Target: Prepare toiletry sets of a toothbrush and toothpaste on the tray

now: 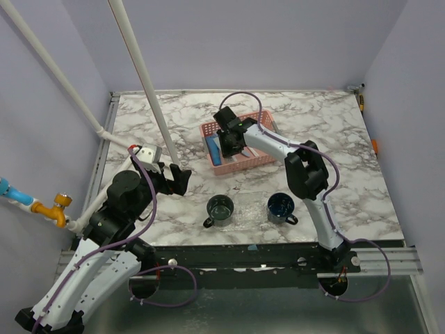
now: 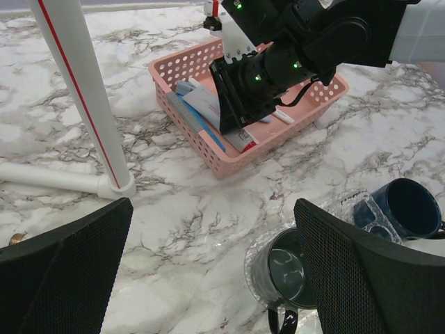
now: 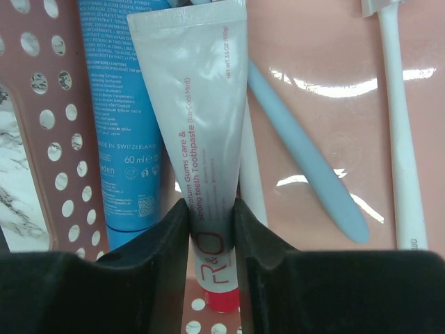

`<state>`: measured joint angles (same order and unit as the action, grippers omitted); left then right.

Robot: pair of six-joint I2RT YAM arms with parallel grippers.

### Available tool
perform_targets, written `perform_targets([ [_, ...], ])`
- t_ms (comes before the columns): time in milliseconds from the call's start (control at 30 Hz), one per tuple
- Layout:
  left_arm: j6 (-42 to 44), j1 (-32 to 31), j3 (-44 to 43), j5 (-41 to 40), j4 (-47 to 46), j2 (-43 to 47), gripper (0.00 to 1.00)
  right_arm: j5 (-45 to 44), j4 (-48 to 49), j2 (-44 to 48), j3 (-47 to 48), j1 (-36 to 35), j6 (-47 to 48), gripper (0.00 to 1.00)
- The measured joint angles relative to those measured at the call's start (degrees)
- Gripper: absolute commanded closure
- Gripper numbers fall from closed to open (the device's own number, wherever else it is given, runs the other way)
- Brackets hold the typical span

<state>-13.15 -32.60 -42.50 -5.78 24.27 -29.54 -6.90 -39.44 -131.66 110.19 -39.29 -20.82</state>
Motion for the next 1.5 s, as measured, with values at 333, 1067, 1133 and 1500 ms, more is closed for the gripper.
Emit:
perform_targets([
  [333,0.1,0.0,0.0,0.3,-0.2,-0.4,0.01,-0.1,0.7,1.1,-0.2,0.0,0.3,0.84],
  [1067,-7.6,0.0,-3.8,10.3,-1.1,-5.2,0.01,4.8,10.1,34.4,-15.8,0.0,-3.6,0.79],
  [1133,-9.8,0.0,-3.9,12.0,-1.5,-5.5,0.01,7.7,12.2,38.2,-18.9,0.0,-4.8,0.79],
  [1500,-26.8,0.0,-3.0,28.0,-14.4,-8.1,0.01,24.6,29.4,56.2,-35.8,-1.5,-14.8,0.76],
])
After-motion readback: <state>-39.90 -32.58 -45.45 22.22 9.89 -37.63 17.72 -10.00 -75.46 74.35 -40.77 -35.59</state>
